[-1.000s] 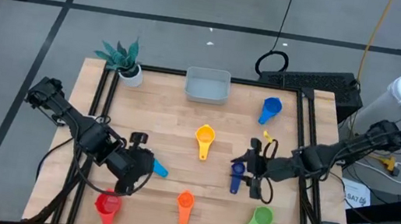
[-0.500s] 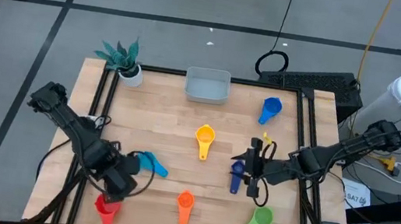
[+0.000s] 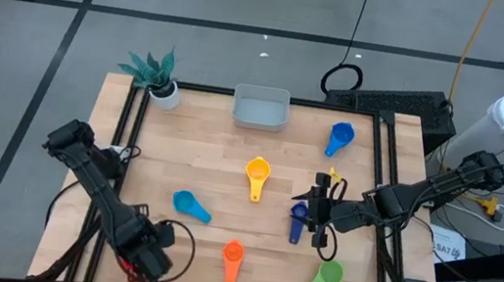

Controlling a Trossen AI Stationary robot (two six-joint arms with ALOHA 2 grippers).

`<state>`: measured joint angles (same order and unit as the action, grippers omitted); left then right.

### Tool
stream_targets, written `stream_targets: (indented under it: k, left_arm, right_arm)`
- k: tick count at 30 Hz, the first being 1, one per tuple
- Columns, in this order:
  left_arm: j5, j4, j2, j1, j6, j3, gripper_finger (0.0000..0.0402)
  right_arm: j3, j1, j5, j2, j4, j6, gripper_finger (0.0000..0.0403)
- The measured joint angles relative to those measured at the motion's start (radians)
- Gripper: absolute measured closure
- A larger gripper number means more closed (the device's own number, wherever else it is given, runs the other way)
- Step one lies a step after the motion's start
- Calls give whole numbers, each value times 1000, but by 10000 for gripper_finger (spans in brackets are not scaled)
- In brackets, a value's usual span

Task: Nest measuring cups in basket
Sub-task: Move the red measuring cup to the center of the table

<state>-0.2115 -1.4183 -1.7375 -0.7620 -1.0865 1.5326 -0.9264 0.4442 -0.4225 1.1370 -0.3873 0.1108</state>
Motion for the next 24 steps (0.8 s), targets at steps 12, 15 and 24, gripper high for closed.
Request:
stream_targets:
  k: [12,15,24]
  left_arm:
    - [152,-27,-4,-52,159,0,256]
    - [166,-26,-4,-50,207,0,256]
    - [180,58,-4,0,-50,0,256]
  right_arm:
    - [0,0,0,0,-52,34,197]
    - [0,0,3,0,-72,59,197]
    - [1,0,4,0,-112,72,197]
